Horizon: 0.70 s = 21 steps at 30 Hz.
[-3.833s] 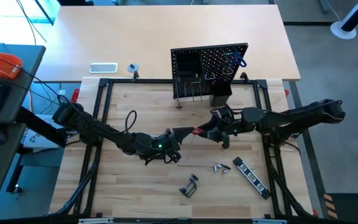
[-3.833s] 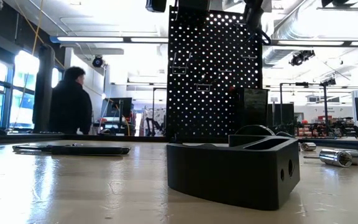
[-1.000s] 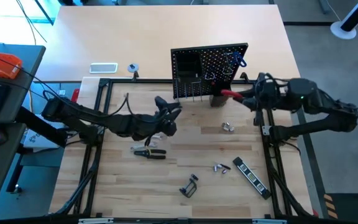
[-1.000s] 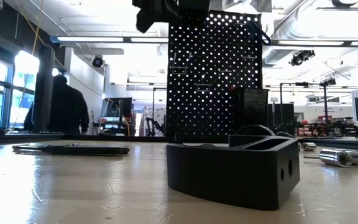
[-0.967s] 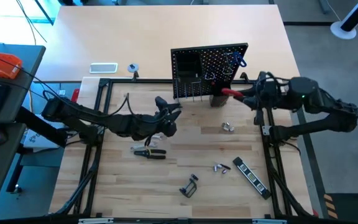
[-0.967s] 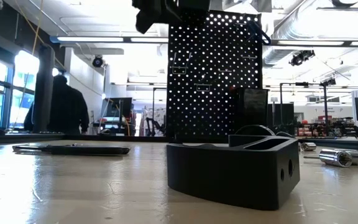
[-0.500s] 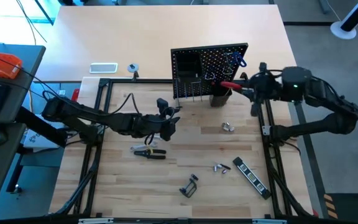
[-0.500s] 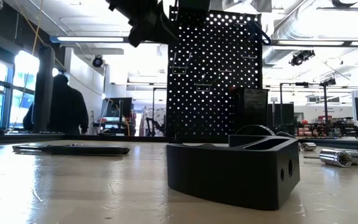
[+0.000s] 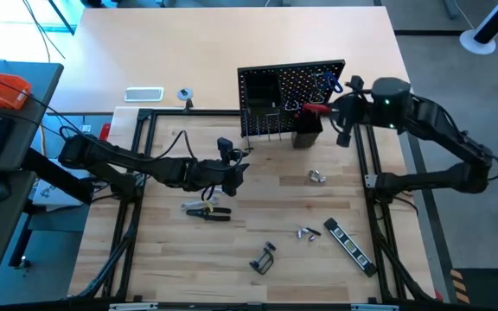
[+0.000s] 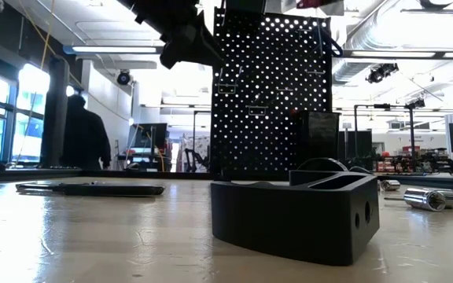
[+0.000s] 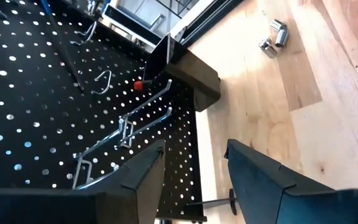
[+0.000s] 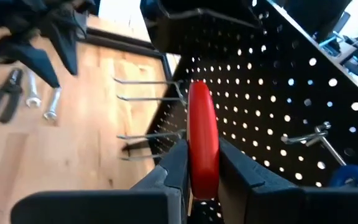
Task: Hang tools onto peg board
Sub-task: Put the red allen wrench into the bottom black bin on the peg board
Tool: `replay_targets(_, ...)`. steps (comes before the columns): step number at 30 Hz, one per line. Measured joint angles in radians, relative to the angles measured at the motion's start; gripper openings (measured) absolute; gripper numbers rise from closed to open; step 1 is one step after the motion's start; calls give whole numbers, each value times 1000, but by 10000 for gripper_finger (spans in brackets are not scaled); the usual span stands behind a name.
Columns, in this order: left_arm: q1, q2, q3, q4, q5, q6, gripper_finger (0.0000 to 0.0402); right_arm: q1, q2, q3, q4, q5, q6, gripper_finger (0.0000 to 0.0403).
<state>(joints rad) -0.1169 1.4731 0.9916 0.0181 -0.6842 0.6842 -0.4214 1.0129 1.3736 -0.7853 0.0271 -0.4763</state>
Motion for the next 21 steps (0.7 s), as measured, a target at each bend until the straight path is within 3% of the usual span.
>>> replay_targets(9, 0, 0, 0, 1, 26, -19, 166, -129, 28, 0, 41, -109, -86, 46)
replay_targets(21, 8, 0, 0, 2, 57, -28, 166, -214, 50, -2, 49, -204, -157, 46)
